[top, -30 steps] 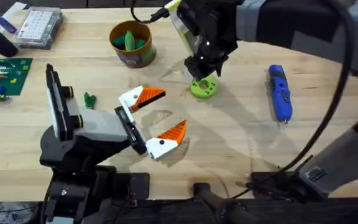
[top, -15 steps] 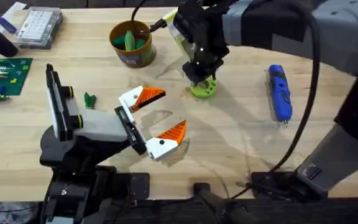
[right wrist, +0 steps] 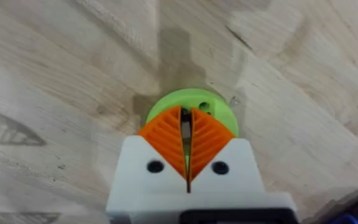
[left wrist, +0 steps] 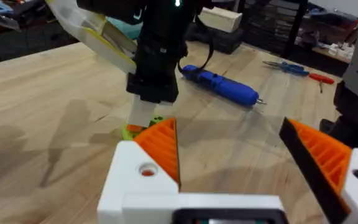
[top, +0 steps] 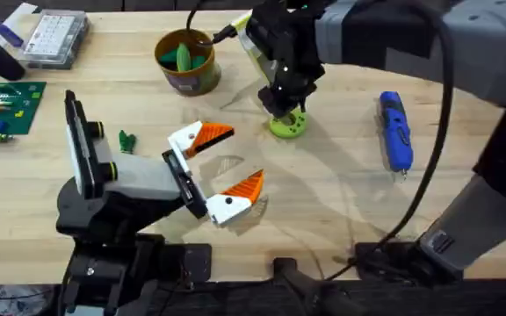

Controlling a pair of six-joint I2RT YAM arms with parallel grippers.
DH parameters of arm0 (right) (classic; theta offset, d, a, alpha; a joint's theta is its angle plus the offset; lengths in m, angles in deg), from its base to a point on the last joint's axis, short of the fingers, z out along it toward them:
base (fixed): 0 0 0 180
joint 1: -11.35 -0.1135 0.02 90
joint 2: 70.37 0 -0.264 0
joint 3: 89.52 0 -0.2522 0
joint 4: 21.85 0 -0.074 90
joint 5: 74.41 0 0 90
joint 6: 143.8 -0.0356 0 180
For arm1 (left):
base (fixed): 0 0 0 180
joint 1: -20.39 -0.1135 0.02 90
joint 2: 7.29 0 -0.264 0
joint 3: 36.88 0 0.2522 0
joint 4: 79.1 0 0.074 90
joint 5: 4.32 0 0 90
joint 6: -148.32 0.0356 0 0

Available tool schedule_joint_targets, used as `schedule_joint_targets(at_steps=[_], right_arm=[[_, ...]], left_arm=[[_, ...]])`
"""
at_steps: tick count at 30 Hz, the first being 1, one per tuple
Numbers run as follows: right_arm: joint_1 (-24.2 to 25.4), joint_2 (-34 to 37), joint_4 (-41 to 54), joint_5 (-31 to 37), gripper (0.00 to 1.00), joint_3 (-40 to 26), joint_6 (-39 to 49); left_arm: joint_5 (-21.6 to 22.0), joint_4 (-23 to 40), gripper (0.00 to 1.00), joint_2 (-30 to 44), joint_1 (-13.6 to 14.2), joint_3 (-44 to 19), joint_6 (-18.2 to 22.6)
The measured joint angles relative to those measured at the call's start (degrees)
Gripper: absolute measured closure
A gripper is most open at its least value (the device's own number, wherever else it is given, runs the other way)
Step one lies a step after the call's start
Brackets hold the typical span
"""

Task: Pick up the gripper from the table and insert it into the empty holder that is missing its gripper. Then pick up a screw, insert it into the mounting hole, and use the screwdriver to tighten it. Finally, clean up the table by picking up the vegetable and placing it into the bucket.

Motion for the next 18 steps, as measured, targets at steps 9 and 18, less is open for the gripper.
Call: schedule_joint_targets(at_steps=[9,18], right_arm=[[0.00,-5.63,1.18,-0.02,0.997,0.00,-0.02],[-0.43,-14.71,4.40,-0.19,0.997,-0.06,-0.02]], left_arm=[[0.00,0.00,0.015,0.00,0.00,0.00,0.00],[0.00,0.00,0.015,0.00,0.00,0.00,0.00]])
